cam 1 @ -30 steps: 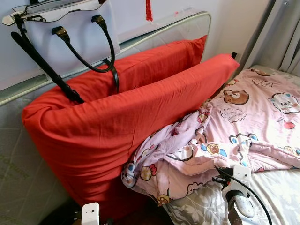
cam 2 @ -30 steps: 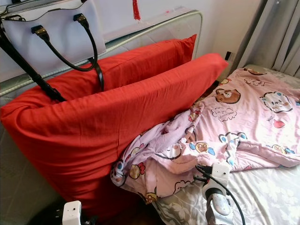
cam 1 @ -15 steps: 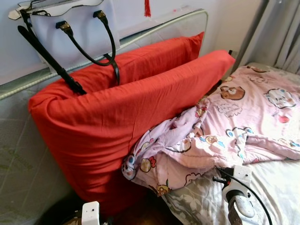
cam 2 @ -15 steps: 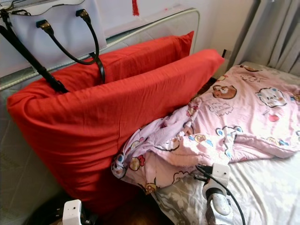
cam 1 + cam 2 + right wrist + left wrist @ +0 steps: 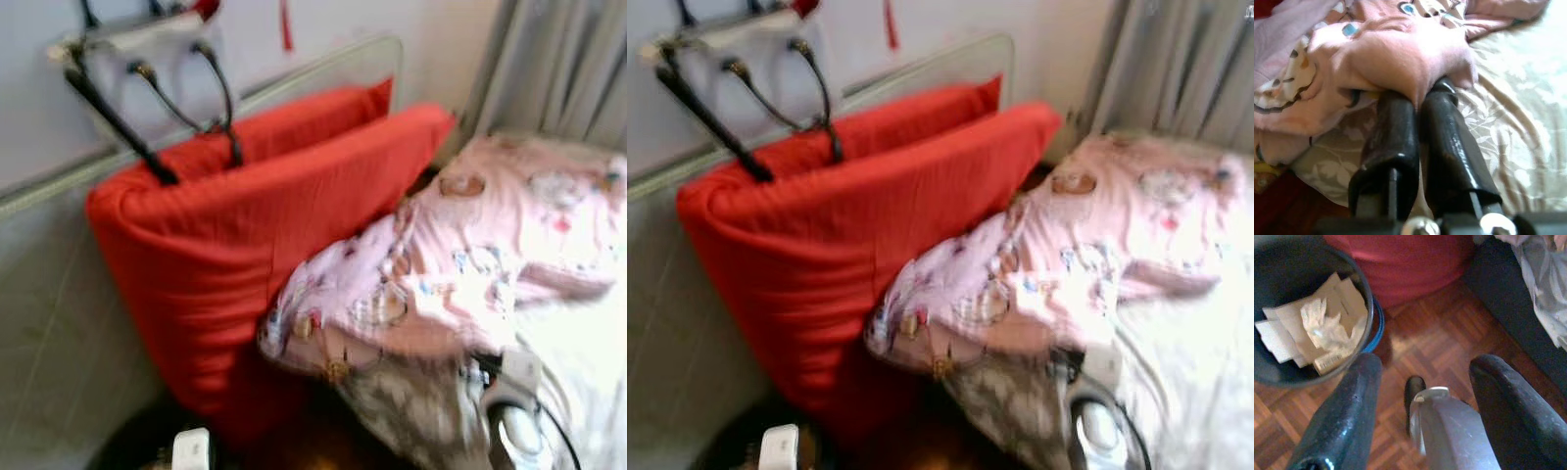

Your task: Clean up the room

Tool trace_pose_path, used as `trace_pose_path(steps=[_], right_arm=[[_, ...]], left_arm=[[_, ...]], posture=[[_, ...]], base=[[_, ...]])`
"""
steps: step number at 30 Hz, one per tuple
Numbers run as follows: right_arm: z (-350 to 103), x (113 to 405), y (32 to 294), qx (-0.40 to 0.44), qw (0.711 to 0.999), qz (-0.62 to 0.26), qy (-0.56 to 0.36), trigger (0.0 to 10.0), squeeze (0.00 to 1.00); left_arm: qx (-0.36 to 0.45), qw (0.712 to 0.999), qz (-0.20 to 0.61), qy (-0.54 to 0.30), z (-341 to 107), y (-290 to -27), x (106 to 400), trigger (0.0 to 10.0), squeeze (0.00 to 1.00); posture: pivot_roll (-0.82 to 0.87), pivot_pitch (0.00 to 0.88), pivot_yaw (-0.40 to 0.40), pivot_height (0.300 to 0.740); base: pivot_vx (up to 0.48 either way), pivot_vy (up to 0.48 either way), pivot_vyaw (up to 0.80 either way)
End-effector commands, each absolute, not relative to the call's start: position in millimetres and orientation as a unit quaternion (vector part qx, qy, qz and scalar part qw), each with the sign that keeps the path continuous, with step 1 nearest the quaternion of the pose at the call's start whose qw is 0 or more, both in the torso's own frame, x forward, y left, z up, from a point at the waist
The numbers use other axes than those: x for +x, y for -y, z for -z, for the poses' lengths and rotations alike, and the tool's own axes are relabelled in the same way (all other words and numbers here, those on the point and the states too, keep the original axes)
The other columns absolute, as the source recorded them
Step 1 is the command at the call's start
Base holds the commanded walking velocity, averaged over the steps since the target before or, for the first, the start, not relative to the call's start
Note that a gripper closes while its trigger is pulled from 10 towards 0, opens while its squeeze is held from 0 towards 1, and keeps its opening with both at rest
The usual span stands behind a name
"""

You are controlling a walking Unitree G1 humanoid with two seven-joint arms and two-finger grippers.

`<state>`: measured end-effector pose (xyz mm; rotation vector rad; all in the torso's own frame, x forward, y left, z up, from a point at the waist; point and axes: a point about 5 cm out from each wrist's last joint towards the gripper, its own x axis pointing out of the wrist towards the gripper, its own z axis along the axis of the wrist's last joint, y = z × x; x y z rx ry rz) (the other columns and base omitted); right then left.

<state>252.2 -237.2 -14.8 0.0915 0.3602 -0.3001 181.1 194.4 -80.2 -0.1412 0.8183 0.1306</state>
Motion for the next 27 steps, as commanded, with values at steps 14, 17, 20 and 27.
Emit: trace_pose_path(steps=[14, 17, 20, 27], right_arm=[[5, 261, 237, 0.036, 0.976, 0.154, -0.148, 10.0, 0.00], [5, 260, 237, 0.035, 0.976, 0.155, -0.147, 10.0, 0.00], [4, 260, 238, 0.033, 0.976, 0.159, -0.144, 10.0, 0.00], [-4, 264, 243, 0.018, 0.979, 0.169, -0.116, 10.0, 0.00]], left_arm=[[-0.056, 0.910, -0.053, -0.408, 82, -195, 178, 10.0, 0.00], [-0.056, 0.910, -0.052, -0.408, 82, -194, 178, 10.0, 0.00], [-0.056, 0.910, -0.052, -0.408, 82, -194, 178, 10.0, 0.00], [-0.054, 0.910, -0.051, -0.409, 82, -195, 178, 10.0, 0.00]], posture=[[-0.10, 0.000, 0.030, 0.740], [-0.09, 0.000, 0.028, 0.740], [-0.09, 0.000, 0.028, 0.740], [-0.10, 0.000, 0.028, 0.740]], base=[[-0.299, 0.000, 0.00], [-0.300, 0.000, 0.00], [-0.300, 0.000, 0.00], [-0.257, 0.000, 0.00]])
